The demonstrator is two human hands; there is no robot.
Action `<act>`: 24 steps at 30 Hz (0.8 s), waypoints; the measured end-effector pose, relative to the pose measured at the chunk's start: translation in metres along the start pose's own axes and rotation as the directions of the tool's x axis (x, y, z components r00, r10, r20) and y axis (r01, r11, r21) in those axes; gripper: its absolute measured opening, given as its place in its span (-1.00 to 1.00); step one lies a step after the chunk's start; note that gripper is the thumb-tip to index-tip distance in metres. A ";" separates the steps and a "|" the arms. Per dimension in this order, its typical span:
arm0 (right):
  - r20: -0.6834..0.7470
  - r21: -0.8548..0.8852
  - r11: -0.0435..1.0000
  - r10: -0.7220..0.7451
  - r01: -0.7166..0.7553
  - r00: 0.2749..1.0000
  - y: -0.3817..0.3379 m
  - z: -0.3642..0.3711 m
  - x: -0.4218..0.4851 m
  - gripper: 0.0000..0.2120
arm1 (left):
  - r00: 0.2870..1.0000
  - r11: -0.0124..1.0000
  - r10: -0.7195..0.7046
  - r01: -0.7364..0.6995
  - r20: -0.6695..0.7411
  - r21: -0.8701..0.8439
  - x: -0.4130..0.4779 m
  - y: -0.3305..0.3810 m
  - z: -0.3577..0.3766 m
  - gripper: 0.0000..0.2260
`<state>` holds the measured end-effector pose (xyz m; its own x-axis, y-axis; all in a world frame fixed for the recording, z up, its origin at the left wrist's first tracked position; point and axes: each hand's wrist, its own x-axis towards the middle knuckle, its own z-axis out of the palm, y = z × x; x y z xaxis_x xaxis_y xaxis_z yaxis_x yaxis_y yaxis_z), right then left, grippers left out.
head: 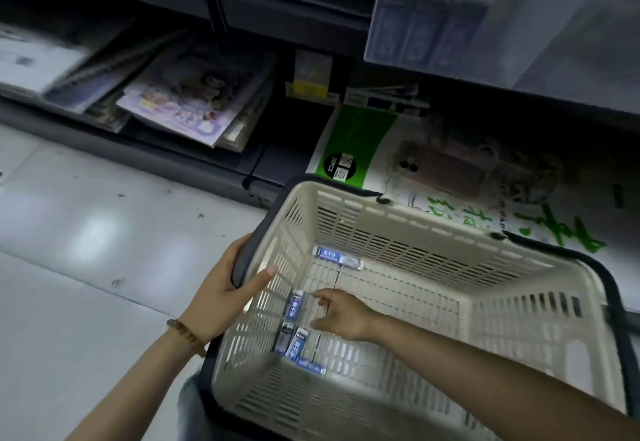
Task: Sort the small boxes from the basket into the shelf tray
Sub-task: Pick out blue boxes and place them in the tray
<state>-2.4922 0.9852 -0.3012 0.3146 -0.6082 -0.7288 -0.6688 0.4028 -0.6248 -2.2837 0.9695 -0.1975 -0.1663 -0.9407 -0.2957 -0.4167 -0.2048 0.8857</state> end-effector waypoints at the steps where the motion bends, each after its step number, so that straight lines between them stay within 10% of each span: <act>1: 0.012 -0.020 1.000 -0.015 0.015 1.000 0.007 0.010 0.013 -0.32 | 1.000 1.000 -0.007 0.006 -0.028 -0.015 0.001 -0.003 0.001 -0.51; 8: -0.181 0.011 0.994 -0.104 0.108 0.978 0.019 0.048 0.059 -0.53 | 0.994 0.993 -0.046 0.035 -0.097 -0.113 0.003 -0.009 0.008 -0.57; 16: -0.187 0.499 0.850 -0.083 0.167 0.979 -0.010 0.041 0.029 -0.84 | 0.994 0.995 -0.008 -0.003 -0.105 -0.104 0.003 -0.007 0.008 -0.52; 24: -0.383 0.589 0.607 -0.371 0.534 0.846 -0.081 -0.044 -0.056 -0.81 | 0.892 0.790 0.444 -0.347 -0.081 0.505 0.011 0.020 0.009 -0.68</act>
<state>-2.4853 0.9566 -0.1976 0.2562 -0.9261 -0.2769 0.1580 0.3227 -0.9332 -2.3020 0.9574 -0.1860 -0.2608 -0.9522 0.1588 -0.7230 0.3017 0.6215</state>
